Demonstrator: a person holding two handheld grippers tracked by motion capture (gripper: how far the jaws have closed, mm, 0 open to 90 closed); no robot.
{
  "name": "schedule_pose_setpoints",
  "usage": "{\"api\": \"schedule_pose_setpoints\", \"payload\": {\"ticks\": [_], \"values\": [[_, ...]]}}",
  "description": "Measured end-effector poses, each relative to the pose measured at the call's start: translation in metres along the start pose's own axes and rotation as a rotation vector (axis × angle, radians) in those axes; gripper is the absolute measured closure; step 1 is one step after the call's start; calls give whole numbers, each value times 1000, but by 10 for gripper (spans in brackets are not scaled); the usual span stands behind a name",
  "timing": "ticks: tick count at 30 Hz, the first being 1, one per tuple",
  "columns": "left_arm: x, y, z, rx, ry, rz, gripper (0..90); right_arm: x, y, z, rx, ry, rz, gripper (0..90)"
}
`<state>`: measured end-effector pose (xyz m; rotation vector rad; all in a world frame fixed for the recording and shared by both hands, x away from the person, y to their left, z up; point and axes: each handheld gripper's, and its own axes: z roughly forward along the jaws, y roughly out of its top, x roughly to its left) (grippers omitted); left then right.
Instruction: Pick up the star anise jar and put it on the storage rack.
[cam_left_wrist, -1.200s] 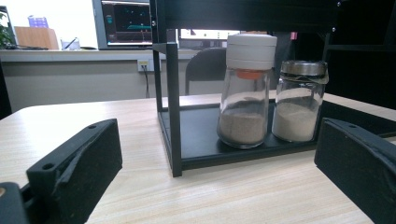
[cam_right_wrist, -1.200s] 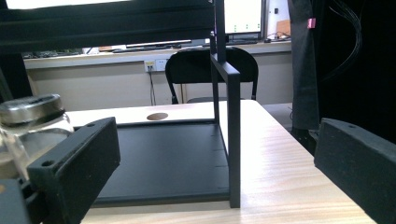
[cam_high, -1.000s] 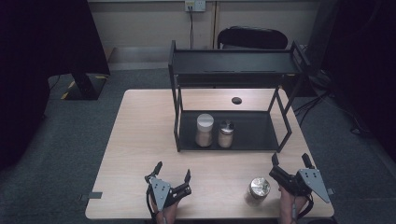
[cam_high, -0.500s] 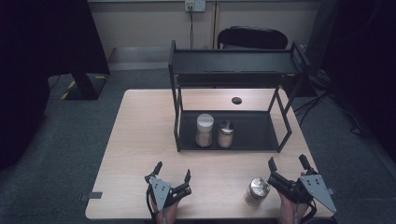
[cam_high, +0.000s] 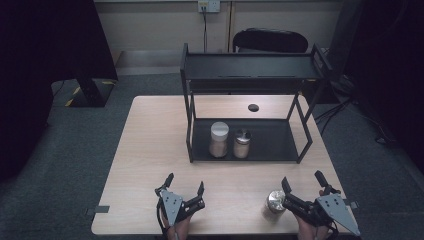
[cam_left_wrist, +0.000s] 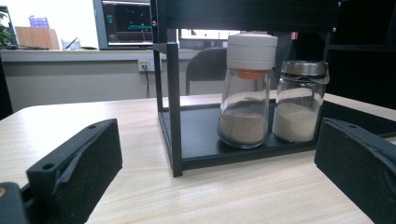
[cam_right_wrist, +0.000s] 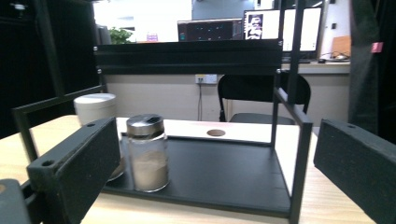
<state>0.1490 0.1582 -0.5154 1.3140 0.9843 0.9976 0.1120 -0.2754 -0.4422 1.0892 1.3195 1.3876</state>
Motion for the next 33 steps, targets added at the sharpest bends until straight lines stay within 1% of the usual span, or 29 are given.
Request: {"api": "schedule_pose_setpoints", "payload": {"ticks": [6,11,13,16,20,27,29,33], "values": [[0,0,0,0,0,0,3,3,-1,-5,-3,19,5,3],[0,0,0,0,0,0,3,5,-3,-9,-13,43,10,30],[0,0,0,0,0,0,3,6,-5,-12,-18,41,9,37],[0,0,0,0,0,0,3,6,-6,-15,-11,43,3,40],[0,0,0,0,0,0,3,6,-8,-20,-11,46,11,48],[0,0,0,0,0,0,3,7,-12,-23,0,69,9,70],[0,0,0,0,0,0,3,8,-13,-23,4,82,9,77],[0,0,0,0,0,0,3,11,-15,-24,8,93,-8,87]]}}
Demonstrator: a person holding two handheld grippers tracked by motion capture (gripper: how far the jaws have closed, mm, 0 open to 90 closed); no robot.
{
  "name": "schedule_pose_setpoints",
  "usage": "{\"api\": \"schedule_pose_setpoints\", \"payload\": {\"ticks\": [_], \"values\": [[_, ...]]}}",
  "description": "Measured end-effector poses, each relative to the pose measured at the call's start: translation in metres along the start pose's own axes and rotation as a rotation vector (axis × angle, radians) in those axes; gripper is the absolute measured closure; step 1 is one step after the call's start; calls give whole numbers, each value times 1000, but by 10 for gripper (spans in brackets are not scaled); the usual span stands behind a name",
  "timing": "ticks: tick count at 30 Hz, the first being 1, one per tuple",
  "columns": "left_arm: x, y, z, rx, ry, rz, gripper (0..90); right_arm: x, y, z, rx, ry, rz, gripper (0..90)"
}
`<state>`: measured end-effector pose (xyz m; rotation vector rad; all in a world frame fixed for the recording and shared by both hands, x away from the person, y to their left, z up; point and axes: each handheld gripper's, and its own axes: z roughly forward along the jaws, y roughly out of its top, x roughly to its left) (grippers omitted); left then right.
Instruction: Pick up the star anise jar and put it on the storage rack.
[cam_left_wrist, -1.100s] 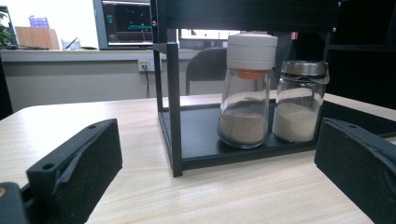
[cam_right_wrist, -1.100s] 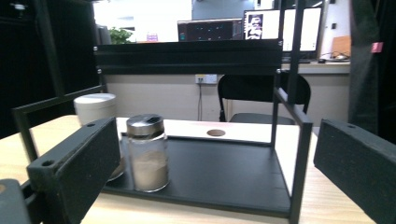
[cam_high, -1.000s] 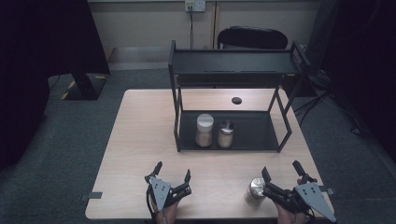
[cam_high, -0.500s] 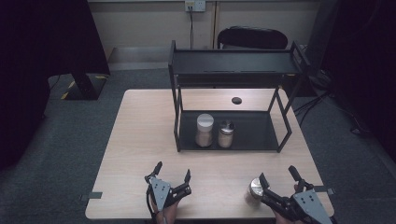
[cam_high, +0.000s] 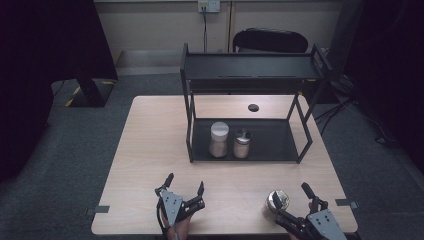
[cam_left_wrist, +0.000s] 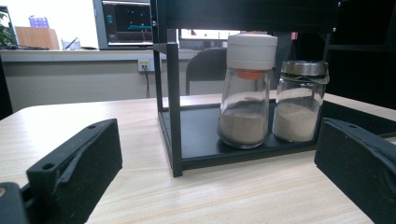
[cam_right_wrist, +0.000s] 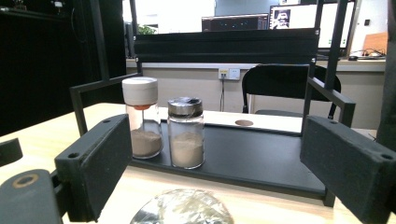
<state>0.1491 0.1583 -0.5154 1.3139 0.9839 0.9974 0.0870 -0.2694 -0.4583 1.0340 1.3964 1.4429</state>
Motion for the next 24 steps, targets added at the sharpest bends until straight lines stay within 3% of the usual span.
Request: {"api": "schedule_pose_setpoints", "payload": {"ticks": [24], "values": [[0,0,0,-1,-1,1,3,3,-17,4,76,36,-44,145]]}}
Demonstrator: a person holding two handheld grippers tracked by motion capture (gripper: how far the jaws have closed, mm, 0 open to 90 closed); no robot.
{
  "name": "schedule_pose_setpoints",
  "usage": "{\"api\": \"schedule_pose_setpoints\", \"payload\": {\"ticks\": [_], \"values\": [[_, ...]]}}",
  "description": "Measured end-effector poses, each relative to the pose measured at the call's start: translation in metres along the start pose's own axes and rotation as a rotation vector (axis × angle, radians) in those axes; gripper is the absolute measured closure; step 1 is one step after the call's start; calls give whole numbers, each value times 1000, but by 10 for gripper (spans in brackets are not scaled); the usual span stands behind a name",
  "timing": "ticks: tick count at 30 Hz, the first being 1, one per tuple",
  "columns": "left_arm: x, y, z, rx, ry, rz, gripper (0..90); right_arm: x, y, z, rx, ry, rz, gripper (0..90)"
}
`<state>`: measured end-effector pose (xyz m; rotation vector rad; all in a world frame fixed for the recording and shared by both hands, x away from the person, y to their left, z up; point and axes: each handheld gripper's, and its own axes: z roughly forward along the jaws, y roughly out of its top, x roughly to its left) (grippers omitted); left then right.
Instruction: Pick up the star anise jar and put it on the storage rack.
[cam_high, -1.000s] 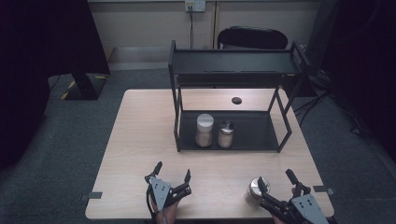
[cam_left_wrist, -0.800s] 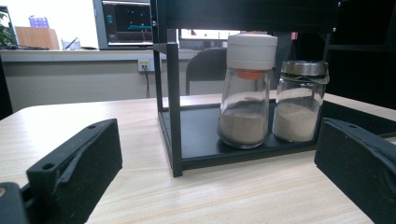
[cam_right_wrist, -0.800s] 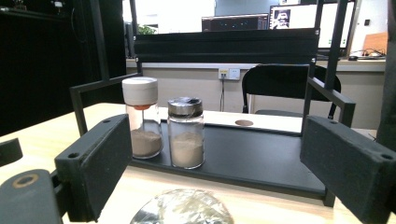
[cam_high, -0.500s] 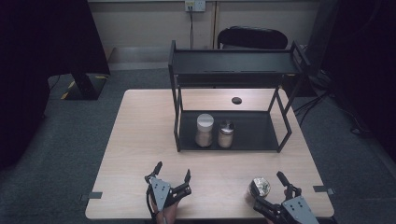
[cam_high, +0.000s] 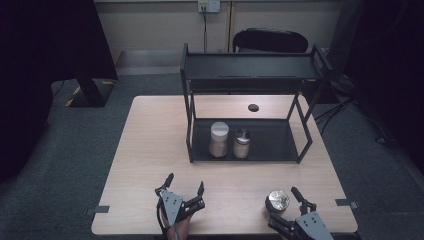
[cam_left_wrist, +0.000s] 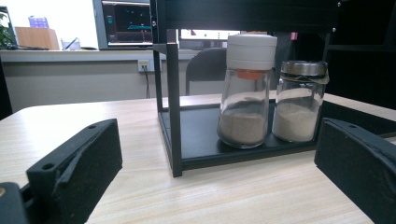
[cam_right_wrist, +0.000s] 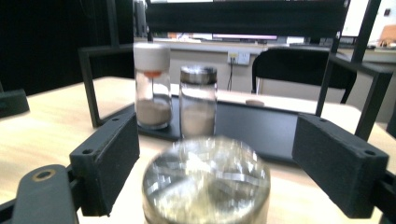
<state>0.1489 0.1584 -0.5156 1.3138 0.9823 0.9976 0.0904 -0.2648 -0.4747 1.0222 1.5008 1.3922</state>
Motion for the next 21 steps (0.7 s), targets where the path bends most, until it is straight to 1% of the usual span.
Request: {"api": "schedule_pose_setpoints", "payload": {"ticks": [7,10,15,21], "values": [[0,0,0,-1,0,-1,3,3,-6,3,34,11,-7,172],[0,0,0,0,0,0,3,3,-7,2,35,10,-5,192],[0,0,0,-1,0,-1,3,-4,-6,1,42,28,8,226],[0,0,0,-1,2,-1,3,-7,-7,2,61,38,15,250]]}}
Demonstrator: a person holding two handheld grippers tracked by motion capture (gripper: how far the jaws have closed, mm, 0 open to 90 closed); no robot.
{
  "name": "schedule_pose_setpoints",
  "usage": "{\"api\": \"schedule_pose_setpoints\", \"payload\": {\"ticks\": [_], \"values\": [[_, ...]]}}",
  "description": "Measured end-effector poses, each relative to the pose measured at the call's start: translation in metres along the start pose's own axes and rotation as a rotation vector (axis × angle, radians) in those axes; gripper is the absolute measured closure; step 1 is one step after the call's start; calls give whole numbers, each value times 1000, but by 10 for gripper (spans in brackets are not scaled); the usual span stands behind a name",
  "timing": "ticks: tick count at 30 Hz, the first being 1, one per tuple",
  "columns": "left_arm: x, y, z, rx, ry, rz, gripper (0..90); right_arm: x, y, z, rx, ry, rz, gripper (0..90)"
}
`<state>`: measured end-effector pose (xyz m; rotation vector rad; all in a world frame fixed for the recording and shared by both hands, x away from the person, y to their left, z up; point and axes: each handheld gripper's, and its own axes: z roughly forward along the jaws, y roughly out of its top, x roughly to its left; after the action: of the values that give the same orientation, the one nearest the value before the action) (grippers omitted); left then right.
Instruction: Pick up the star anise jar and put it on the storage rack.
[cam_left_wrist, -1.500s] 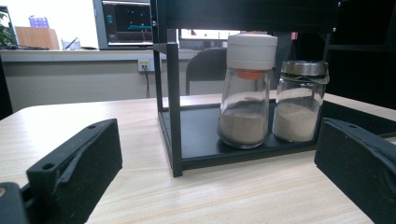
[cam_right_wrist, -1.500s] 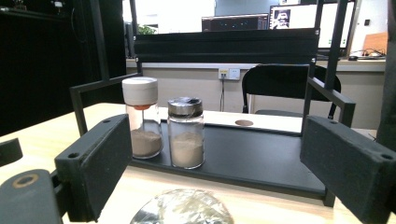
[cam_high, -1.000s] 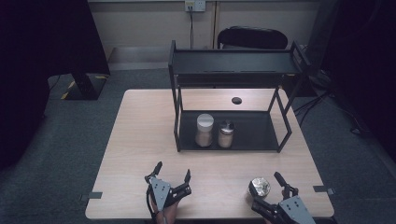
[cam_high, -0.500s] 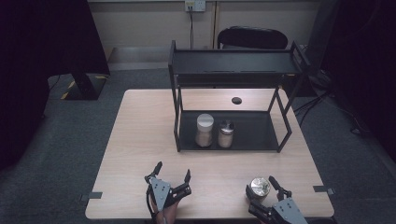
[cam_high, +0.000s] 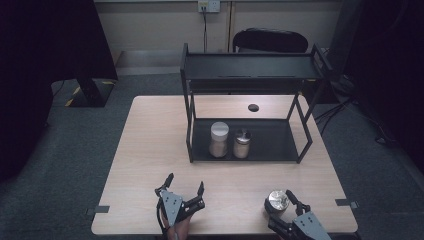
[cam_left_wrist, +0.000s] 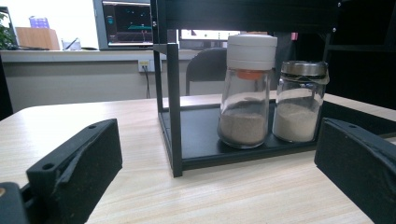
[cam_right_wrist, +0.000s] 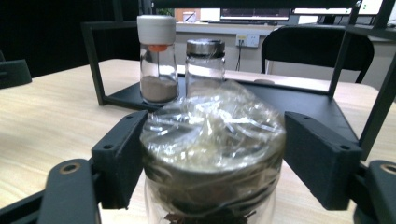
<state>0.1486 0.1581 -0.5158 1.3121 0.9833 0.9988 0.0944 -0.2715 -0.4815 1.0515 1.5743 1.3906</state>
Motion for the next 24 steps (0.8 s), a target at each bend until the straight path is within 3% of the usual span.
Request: {"api": "schedule_pose_setpoints", "payload": {"ticks": [6,24], "values": [[0,0,0,1,-2,0,3,-5,-1,2,8,27,10,335],[0,0,0,1,-1,0,3,3,0,3,6,16,10,348]]}}
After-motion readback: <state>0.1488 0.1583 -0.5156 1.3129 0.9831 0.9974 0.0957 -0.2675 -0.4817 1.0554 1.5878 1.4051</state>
